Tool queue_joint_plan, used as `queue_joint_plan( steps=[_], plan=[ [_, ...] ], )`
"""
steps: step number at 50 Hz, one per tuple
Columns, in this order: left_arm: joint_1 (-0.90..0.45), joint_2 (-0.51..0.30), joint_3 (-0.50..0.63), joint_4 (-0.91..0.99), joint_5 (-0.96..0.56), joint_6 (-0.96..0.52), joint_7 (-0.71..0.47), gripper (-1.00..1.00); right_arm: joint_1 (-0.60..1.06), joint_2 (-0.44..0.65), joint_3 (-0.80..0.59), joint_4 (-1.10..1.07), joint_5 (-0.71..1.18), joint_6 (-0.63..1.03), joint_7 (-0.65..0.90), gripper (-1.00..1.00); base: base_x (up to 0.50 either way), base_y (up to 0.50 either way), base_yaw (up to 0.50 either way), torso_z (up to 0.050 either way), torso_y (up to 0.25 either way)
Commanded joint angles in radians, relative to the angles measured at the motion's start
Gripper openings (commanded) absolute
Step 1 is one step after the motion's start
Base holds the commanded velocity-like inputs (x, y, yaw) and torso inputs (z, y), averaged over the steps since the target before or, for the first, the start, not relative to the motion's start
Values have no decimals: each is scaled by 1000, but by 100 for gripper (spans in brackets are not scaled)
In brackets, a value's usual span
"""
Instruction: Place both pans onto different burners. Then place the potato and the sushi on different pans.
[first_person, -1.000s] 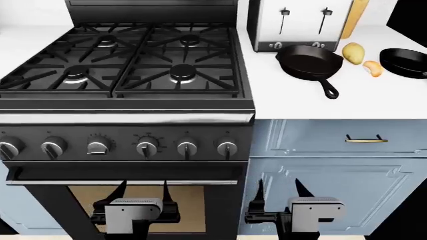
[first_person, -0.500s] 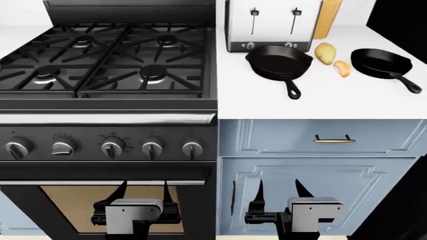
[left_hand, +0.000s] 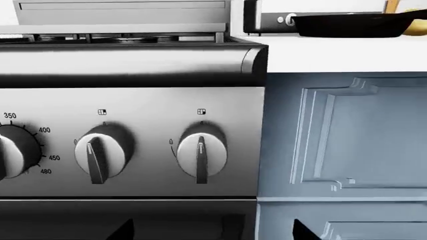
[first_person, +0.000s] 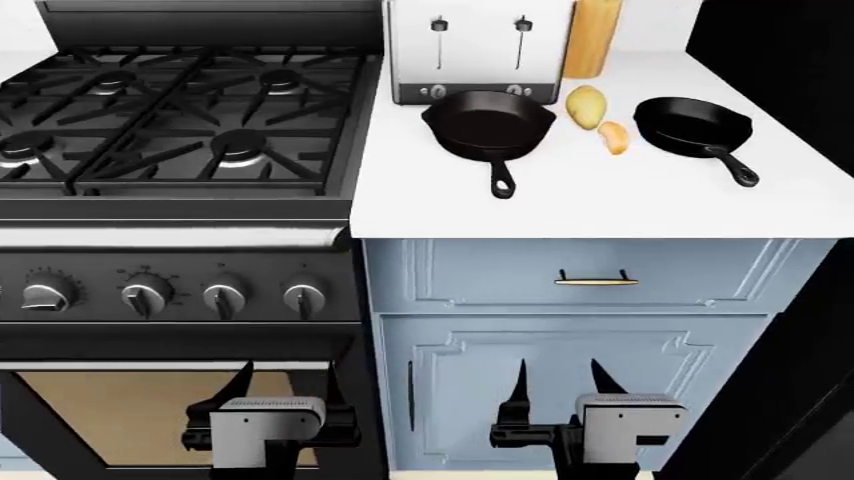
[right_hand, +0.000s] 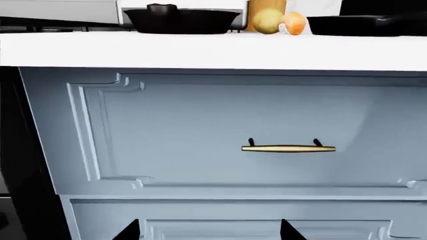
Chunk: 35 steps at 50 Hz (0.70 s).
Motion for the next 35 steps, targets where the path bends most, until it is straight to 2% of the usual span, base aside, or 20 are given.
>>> queue_joint_plan(
  steps=[1,35],
  plan=[
    [-1,-9,11,2,-8,-2,-11,100,2,9,-11,0,8,4,14,100,0,-332,0,0,0],
    [-3,-29,35,0,-30,7,-36,100,5,30,-37,2,29,-5,40,100,0,-344,0,0,0]
  ],
)
